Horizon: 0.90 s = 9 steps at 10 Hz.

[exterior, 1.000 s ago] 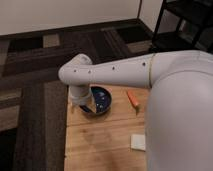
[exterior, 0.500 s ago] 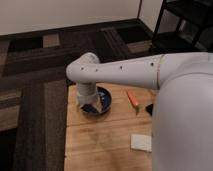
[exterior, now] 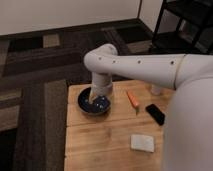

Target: Place the ceramic cup in the ceramic bowl

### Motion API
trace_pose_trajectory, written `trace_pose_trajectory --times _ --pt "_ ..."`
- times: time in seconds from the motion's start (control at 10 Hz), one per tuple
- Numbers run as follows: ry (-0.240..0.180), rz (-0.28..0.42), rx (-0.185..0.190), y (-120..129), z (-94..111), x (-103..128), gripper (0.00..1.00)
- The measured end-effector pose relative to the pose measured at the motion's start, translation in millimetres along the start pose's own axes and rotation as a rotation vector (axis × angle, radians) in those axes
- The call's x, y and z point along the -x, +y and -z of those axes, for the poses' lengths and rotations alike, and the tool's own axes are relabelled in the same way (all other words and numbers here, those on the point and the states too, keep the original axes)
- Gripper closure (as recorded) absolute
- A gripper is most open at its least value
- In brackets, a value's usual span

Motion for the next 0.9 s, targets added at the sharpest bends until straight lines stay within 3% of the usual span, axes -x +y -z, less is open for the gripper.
trace_pose_trajectory --times 0.1,0.2,0.9 --pt "-0.015 -0.021 -0.007 -41 15 14 0.35" --pt "-0.025 -0.045 -0.019 -67 24 20 0.35" --pt "-0.029 -0.043 -0.018 -69 27 22 0.35"
